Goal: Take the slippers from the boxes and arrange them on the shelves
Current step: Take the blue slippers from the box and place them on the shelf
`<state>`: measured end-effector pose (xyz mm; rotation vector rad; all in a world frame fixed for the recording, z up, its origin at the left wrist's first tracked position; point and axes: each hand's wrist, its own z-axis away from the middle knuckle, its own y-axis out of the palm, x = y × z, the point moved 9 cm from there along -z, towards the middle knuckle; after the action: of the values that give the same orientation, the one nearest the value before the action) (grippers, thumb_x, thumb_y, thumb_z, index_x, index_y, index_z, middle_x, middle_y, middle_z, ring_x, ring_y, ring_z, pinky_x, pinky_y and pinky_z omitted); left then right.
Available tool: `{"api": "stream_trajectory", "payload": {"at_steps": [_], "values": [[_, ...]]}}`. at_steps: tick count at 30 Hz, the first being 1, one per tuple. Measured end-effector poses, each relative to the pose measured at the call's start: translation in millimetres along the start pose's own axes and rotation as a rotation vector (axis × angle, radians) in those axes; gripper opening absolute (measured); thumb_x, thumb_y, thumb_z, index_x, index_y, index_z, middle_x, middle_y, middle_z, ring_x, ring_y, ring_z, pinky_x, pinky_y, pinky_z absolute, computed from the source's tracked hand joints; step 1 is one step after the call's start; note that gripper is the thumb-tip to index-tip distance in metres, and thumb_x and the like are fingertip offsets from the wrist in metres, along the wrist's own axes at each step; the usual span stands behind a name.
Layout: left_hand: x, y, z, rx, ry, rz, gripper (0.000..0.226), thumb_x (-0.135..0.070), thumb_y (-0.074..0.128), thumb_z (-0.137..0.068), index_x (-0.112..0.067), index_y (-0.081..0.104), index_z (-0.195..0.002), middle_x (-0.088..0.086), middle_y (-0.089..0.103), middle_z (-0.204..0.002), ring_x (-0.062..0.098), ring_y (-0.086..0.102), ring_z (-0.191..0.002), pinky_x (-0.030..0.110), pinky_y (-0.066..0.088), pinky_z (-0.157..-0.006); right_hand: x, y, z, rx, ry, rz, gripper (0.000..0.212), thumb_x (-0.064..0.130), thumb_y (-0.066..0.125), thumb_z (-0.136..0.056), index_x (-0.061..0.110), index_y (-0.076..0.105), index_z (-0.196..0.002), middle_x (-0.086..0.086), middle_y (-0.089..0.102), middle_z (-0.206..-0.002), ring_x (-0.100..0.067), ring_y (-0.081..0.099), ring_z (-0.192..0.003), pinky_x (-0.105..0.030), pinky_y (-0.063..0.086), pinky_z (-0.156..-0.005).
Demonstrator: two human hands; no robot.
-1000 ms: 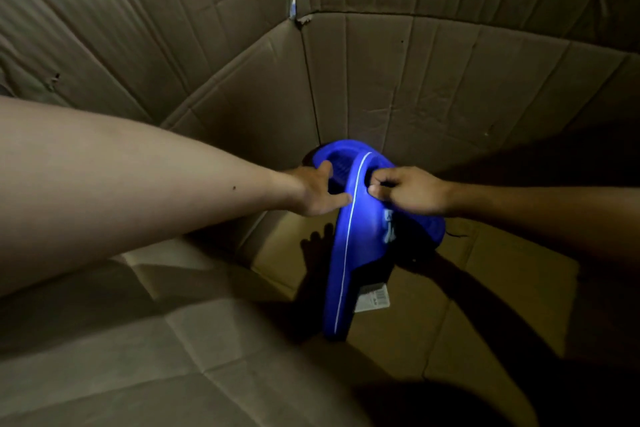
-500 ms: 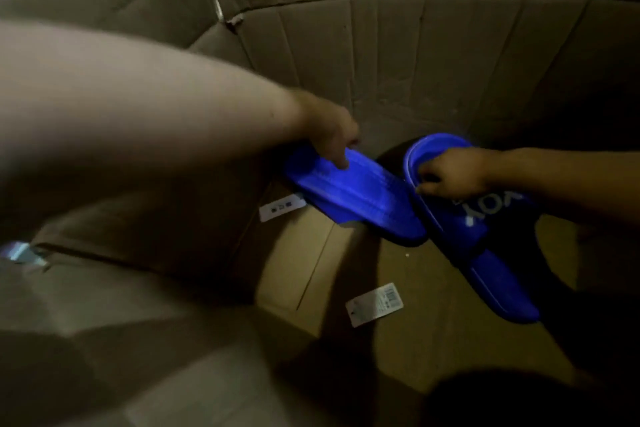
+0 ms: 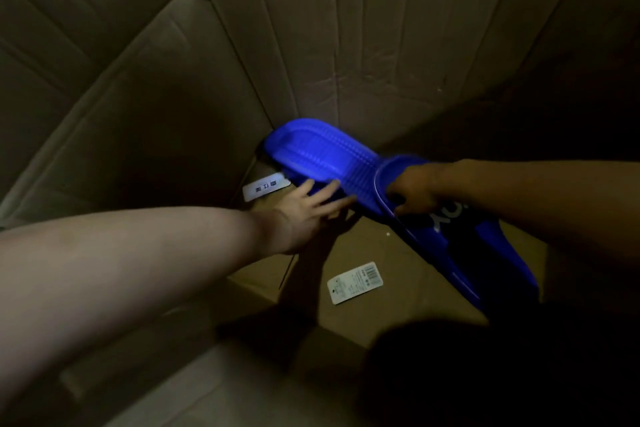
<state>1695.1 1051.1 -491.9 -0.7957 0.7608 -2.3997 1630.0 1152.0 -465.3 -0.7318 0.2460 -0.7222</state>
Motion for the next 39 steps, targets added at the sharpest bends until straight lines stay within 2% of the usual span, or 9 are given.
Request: {"api": "stream_trajectory", "payload": {"at_steps": [2,7,12,17,21,25,29,36,39], "values": [[12,-2,-1,-0.013,-0.067,0.069,0.047,-0.029,0.039,-0.096,-0.026,0.033,-0.143,-0.001,-0.02,-0.156,0.032,-0.012,-0.143,0.05,0.007,-0.114,7,12,-3,0.053,-0.02,0.014,0.035,0.033,0.046,-0.095,0.017,0.05,-0.126,-0.007,0.051,-0.132,-0.023,0.05,-0.118,-0.029,0.039,-0.089],[30,-15,-4,0.004,-0.123,0.083,0.061,-0.034,0.042,-0.094,-0.036,0.012,-0.147,0.001,-0.027,-0.154,0.034,-0.017,-0.142,0.052,0.005,-0.114,-4,9,1,0.008,0.005,-0.006,0.033,0.034,0.049,-0.094,0.017,0.052,-0.122,-0.006,0.054,-0.126,-0.021,0.053,-0.112,-0.028,0.041,-0.087],[24,-12,-6,0.091,-0.115,0.022,0.064,-0.035,0.039,-0.095,-0.041,0.002,-0.147,-0.002,-0.027,-0.154,0.032,-0.016,-0.143,0.051,0.004,-0.114,-34,-1,7,-0.131,0.144,-0.08,0.058,0.037,0.047,-0.094,0.014,0.023,-0.141,-0.016,0.05,-0.133,-0.03,0.052,-0.117,-0.036,0.044,-0.088],[46,-5,4,0.073,-0.161,-0.094,0.066,-0.028,0.031,-0.098,-0.037,-0.013,-0.146,0.012,-0.018,-0.155,0.034,-0.006,-0.144,0.051,0.012,-0.112,-36,4,3,-0.078,0.192,-0.192,0.06,0.03,0.047,-0.095,0.015,0.017,-0.144,-0.014,0.052,-0.126,-0.026,0.056,-0.11,-0.034,0.044,-0.082],[37,-7,-1,0.051,-0.142,-0.119,0.061,-0.029,0.029,-0.098,-0.033,-0.007,-0.148,0.02,-0.005,-0.155,0.036,-0.004,-0.144,0.05,0.014,-0.112,-27,2,0,-0.062,0.165,-0.17,0.064,0.031,0.048,-0.095,0.016,0.012,-0.146,-0.015,0.049,-0.13,-0.027,0.055,-0.113,-0.035,0.046,-0.086],[18,-17,-14,0.077,-0.065,-0.017,0.063,-0.031,0.041,-0.095,-0.042,0.006,-0.147,0.009,-0.02,-0.155,0.035,-0.014,-0.142,0.053,0.01,-0.113,-25,4,-1,-0.042,0.151,-0.214,0.064,0.03,0.048,-0.095,0.019,0.012,-0.146,-0.015,0.051,-0.127,-0.026,0.057,-0.108,-0.034,0.047,-0.084],[11,-23,-25,0.125,-0.07,-0.048,0.061,-0.029,0.046,-0.094,-0.033,0.017,-0.147,0.003,-0.029,-0.153,0.033,-0.019,-0.142,0.053,0.009,-0.113,-29,2,0,-0.057,0.146,-0.253,0.058,0.029,0.049,-0.095,0.019,0.019,-0.143,-0.013,0.053,-0.124,-0.023,0.058,-0.098,-0.032,0.047,-0.08],[26,-9,-27,0.218,-0.125,-0.023,0.077,-0.031,0.049,-0.092,-0.041,-0.006,-0.146,0.006,-0.036,-0.149,0.036,-0.018,-0.141,0.057,0.01,-0.112,-33,4,2,-0.056,0.148,-0.287,0.059,0.028,0.047,-0.095,0.019,0.016,-0.145,-0.014,0.051,-0.128,-0.025,0.056,-0.109,-0.031,0.045,-0.081],[25,-14,-26,0.191,-0.093,-0.205,0.078,-0.032,0.047,-0.094,-0.037,-0.01,-0.146,0.01,-0.036,-0.149,0.033,-0.015,-0.143,0.06,0.013,-0.109,-34,6,3,-0.068,0.147,-0.281,0.058,0.029,0.047,-0.095,0.019,0.019,-0.144,-0.013,0.052,-0.127,-0.025,0.056,-0.109,-0.033,0.046,-0.084]]}}
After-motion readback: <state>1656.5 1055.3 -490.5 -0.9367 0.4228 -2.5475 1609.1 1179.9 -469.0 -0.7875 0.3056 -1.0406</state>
